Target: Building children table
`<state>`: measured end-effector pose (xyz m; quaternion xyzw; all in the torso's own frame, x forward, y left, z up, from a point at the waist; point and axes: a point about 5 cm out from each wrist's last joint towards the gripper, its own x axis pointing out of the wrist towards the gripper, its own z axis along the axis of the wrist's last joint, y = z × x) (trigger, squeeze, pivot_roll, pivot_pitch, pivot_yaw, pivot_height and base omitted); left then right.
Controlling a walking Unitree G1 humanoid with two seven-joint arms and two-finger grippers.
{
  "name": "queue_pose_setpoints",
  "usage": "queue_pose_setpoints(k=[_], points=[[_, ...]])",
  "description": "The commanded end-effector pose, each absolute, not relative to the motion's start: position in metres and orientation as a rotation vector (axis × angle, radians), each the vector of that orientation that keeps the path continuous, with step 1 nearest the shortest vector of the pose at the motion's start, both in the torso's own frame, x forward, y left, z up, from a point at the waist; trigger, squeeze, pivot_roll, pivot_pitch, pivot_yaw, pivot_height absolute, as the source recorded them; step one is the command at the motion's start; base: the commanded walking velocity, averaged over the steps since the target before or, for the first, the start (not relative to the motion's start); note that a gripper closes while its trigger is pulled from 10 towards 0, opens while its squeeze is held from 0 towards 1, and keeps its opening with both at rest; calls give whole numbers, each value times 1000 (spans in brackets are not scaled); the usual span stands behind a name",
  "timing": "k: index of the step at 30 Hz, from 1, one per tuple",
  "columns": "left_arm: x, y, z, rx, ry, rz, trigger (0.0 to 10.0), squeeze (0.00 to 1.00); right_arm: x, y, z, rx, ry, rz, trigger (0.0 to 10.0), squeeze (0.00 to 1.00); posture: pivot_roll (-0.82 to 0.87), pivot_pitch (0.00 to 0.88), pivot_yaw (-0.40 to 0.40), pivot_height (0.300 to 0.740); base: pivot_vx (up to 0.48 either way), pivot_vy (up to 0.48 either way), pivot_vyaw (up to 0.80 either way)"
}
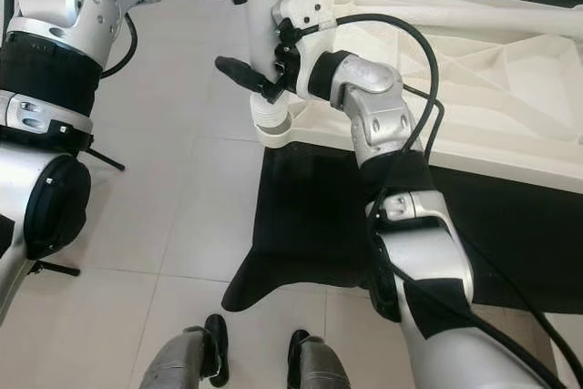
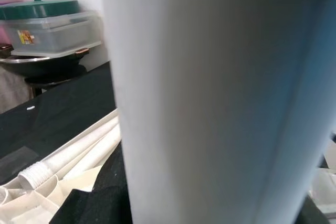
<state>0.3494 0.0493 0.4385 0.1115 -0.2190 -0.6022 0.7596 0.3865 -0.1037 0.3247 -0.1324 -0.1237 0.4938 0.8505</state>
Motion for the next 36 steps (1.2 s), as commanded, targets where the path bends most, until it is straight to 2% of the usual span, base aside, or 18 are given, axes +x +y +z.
queue_pose_setpoints(k=[1,3,4,5,6,7,13,23,24,27,28,30,31,32,35,36], points=[[334,27,443,248,-506,-1457,0,0,384,-80,319,-275,-227,1168,10000,0,110,294,3,740,0,0,0],[333,26,443,243,-508,-1471,0,0,384,-79,319,-261,-223,1192,10000,0,110,294,3,740,0,0,0],[330,25,445,230,-511,-1496,0,0,383,-76,318,-231,-222,1238,8314,0,112,293,4,740,0,0,0],[330,25,445,230,-511,-1496,0,0,383,-76,318,-231,-222,1238,8314,0,112,293,4,740,0,0,0],[328,24,446,213,-511,-1523,0,0,381,-73,319,-198,-220,1281,2000,0,112,290,2,740,0,0,0],[325,23,446,204,-512,-1547,0,0,378,-70,319,-172,-222,1331,0,0,112,288,2,740,0,0,0],[322,18,444,179,-508,-1600,0,0,372,-65,321,-112,-222,1465,0,0,102,272,2,740,0,0,0],[319,13,441,174,-534,-1642,0,0,368,-63,316,-137,-200,1531,0,0,86,229,4,740,0,0,0],[319,12,441,165,-530,-1640,3490,1000,368,-62,316,-140,-205,1528,0,0,86,224,3,740,0,0,0],[320,12,441,158,-526,-1637,3490,1000,367,-62,316,-141,-209,1525,0,0,86,224,3,740,0,0,0],[322,18,447,136,-536,-1590,10000,1000,370,-61,320,-127,-240,1461,0,0,89,213,-1,740,0,0,0],[326,35,462,95,-575,-1488,10000,1000,377,-64,327,-89,-292,1324,0,0,92,207,-1,740,0,0,0],[326,35,462,95,-575,-1488,10000,1000,377,-64,327,-89,-292,1324,0,0,92,207,-1,740,0,0,0],[326,57,474,62,-619,-1403,10000,1000,384,-70,333,-49,-323,1203,0,0,96,207,-1,740,0,0,0],[318,89,488,31,-673,-1330,10000,1000,390,-83,339,1,-351,1079,0,0,101,209,-4,740,0,0,0],[318,89,488,31,-673,-1330,10000,1000,390,-83,339,1,-351,1079,0,0,101,209,-4,740,0,0,0]])
